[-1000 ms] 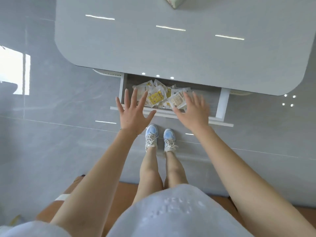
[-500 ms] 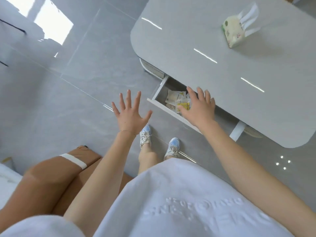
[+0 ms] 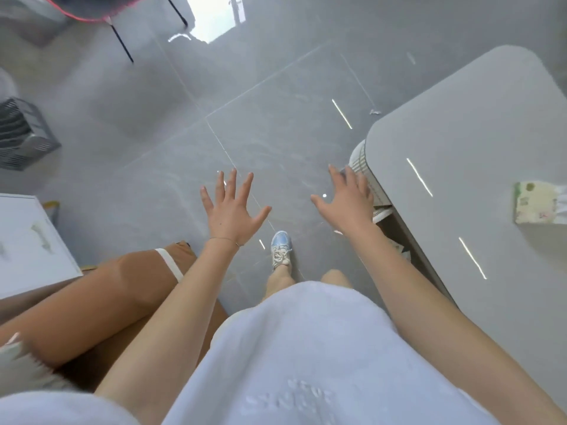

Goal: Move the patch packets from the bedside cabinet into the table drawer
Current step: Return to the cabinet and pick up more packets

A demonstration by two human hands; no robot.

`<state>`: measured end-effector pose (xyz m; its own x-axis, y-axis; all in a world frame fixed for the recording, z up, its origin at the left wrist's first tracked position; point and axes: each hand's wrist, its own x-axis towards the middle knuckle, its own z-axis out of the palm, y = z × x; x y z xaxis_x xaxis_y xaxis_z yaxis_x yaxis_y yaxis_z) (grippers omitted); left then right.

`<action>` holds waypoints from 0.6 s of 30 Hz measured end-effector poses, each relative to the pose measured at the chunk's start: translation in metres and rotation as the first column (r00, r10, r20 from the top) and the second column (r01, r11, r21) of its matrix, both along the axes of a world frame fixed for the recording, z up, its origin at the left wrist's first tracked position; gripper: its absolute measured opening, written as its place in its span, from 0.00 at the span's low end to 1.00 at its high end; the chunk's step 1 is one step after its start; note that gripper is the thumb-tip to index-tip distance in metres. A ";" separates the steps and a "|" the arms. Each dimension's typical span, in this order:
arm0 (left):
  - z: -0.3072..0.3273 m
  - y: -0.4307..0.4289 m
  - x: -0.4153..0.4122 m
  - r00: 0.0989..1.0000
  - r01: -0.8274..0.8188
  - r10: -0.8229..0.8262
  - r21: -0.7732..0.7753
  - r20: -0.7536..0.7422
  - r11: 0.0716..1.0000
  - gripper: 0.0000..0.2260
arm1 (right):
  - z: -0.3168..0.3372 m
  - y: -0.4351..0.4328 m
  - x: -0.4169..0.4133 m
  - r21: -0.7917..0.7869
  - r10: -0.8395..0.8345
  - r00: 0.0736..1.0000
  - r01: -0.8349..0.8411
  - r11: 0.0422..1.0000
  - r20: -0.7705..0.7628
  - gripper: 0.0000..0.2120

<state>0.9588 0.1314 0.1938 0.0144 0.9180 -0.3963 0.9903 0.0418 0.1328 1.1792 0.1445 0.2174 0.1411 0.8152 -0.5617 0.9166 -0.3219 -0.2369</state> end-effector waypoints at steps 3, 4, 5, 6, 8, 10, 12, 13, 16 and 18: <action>0.001 0.025 -0.040 0.998 -0.068 0.068 -0.012 -0.017 0.998 0.33 | 0.007 0.046 -0.040 0.011 0.093 0.996 -0.093 0.996 0.001 0.35; 0.002 0.034 -0.051 0.995 -0.095 0.095 -0.017 -0.021 0.995 0.33 | 0.010 0.059 -0.051 0.018 0.131 0.991 -0.131 0.991 0.011 0.35; 0.003 0.043 -0.060 0.992 -0.129 0.128 -0.020 -0.021 0.991 0.33 | 0.013 0.073 -0.061 0.023 0.164 0.986 -0.165 0.986 0.018 0.34; 0.004 0.052 -0.069 0.986 -0.163 0.163 -0.022 -0.016 0.986 0.33 | 0.015 0.087 -0.071 0.028 0.193 0.981 -0.194 0.981 0.023 0.34; 0.003 0.070 -0.086 0.974 -0.225 0.225 -0.023 0.004 0.974 0.33 | 0.016 0.113 -0.089 0.027 0.252 0.967 -0.253 0.967 0.038 0.34; -0.002 0.090 -0.099 0.962 -0.274 0.274 -0.027 0.012 0.961 0.33 | 0.013 0.139 -0.108 0.013 0.324 0.944 -0.325 0.946 0.055 0.34; -0.007 0.108 -0.113 0.947 -0.322 0.322 -0.043 -0.002 0.946 0.33 | 0.008 0.165 -0.127 -0.007 0.406 0.911 -0.406 0.914 0.070 0.34; -0.009 0.118 -0.121 0.935 -0.356 0.356 -0.047 -0.008 0.933 0.33 | 0.005 0.179 -0.138 -0.014 0.447 0.891 -0.447 0.894 0.075 0.34; -0.010 0.145 -0.146 0.883 -0.468 0.469 -0.048 0.005 0.882 0.33 | 0.002 0.219 -0.175 -0.020 0.550 0.832 -0.550 0.835 0.066 0.33; -0.008 0.159 -0.161 0.841 -0.538 0.540 -0.060 0.020 0.841 0.33 | 0.003 0.245 -0.200 -0.033 0.618 0.784 -0.617 0.786 0.063 0.33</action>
<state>0.7981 0.2904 0.1862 -0.4624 0.7640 -0.4500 0.8042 0.5751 0.1499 0.9796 0.3893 0.2200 -0.3536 0.7352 -0.5784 0.9335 0.3165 -0.1684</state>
